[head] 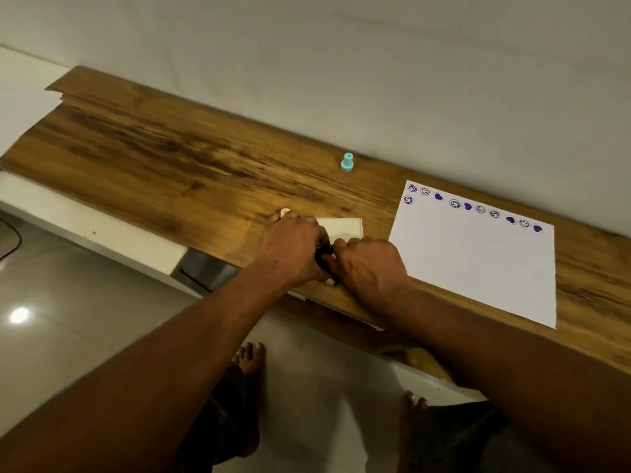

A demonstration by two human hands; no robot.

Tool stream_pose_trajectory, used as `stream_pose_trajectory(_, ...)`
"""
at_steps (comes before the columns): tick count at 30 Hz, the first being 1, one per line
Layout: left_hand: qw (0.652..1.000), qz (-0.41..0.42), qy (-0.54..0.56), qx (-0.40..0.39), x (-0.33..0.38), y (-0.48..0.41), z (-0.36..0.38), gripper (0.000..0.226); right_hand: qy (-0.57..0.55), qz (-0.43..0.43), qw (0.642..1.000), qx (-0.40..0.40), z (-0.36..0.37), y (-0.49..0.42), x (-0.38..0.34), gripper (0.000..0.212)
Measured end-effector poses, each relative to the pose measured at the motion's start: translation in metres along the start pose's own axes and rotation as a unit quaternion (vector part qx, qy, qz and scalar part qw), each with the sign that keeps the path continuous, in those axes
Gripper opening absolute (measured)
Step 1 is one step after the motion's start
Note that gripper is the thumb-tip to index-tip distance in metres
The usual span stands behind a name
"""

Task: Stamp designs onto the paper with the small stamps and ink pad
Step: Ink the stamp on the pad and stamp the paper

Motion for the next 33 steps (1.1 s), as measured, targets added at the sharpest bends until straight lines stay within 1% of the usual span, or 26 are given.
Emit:
stream_pose_trajectory(4, 0.999, 0.012, -0.046, -0.006, 0.008, -0.003, -0.005, 0.081, -0.05, 0.003, 0.999, 0.019, -0.007, 0.001, 0.005, 0.053)
stream_pose_trajectory(6, 0.997, 0.019, -0.072, -0.002, 0.013, -0.006, -0.008, 0.08, -0.051, -0.009, 0.996, 0.072, -0.032, 0.002, 0.012, 0.054)
stream_pose_trajectory(7, 0.997, 0.02, -0.079, 0.003, 0.015, -0.007, -0.009, 0.081, -0.055, -0.003, 0.991, 0.121, -0.051, 0.004, 0.023, 0.052)
stream_pose_trajectory(8, 0.997, 0.02, -0.079, 0.007, 0.017, -0.01, -0.012, 0.083, -0.073, 0.023, 0.983, 0.165, -0.068, 0.007, 0.044, 0.049)
stream_pose_trajectory(9, 0.997, 0.019, -0.075, 0.011, 0.02, -0.012, -0.016, 0.087, -0.103, 0.06, 0.974, 0.191, -0.077, 0.012, 0.071, 0.047)
stream_pose_trajectory(10, 0.997, 0.02, -0.069, 0.014, 0.026, -0.015, -0.02, 0.091, -0.124, 0.098, 0.967, 0.2, -0.079, 0.017, 0.1, 0.047)
stream_pose_trajectory(12, 0.998, 0.034, -0.05, 0.028, 0.043, -0.02, -0.029, 0.092, -0.146, 0.158, 0.96, 0.178, -0.064, 0.027, 0.151, 0.051)
stream_pose_trajectory(13, 0.997, 0.049, -0.034, 0.043, 0.055, -0.023, -0.034, 0.088, -0.172, 0.188, 0.953, 0.165, -0.052, 0.031, 0.175, 0.056)
stream_pose_trajectory(14, 0.996, 0.067, -0.016, 0.06, 0.069, -0.025, -0.037, 0.083, -0.222, 0.22, 0.937, 0.155, -0.039, 0.033, 0.197, 0.058)
stream_pose_trajectory(16, 0.991, 0.109, 0.013, 0.082, 0.101, -0.029, -0.036, 0.074, -0.333, 0.272, 0.891, 0.142, -0.01, 0.036, 0.226, 0.052)
stream_pose_trajectory(17, 0.988, 0.128, 0.019, 0.081, 0.117, -0.031, -0.031, 0.073, -0.361, 0.284, 0.878, 0.137, 0.002, 0.035, 0.233, 0.049)
stream_pose_trajectory(18, 0.986, 0.145, 0.018, 0.076, 0.131, -0.035, -0.023, 0.072, -0.372, 0.288, 0.873, 0.13, 0.012, 0.033, 0.238, 0.048)
stream_pose_trajectory(22, 0.985, 0.17, -0.009, 0.033, 0.159, -0.05, 0.01, 0.077, -0.351, 0.275, 0.886, 0.126, 0.027, 0.02, 0.246, 0.05)
stream_pose_trajectory(26, 0.986, 0.168, -0.016, -0.013, 0.163, -0.06, 0.034, 0.079, -0.259, 0.279, 0.918, 0.116, 0.023, 0.008, 0.25, 0.057)
stream_pose_trajectory(29, 0.986, 0.163, -0.01, -0.024, 0.161, -0.062, 0.041, 0.08, -0.23, 0.278, 0.922, 0.138, 0.012, 0.001, 0.251, 0.054)
stream_pose_trajectory(33, 0.987, 0.16, 0.014, -0.026, 0.16, -0.062, 0.043, 0.077, -0.171, 0.249, 0.939, 0.168, -0.01, -0.01, 0.241, 0.055)
Point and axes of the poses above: each hand's wrist, its own y-axis away from the middle knuckle, its own z-axis out of the palm, x = y × z, the point moved 10 cm from there along -y, towards the middle knuckle, and after that the axes turned 1 degree about -z, right-handed, at the moved point
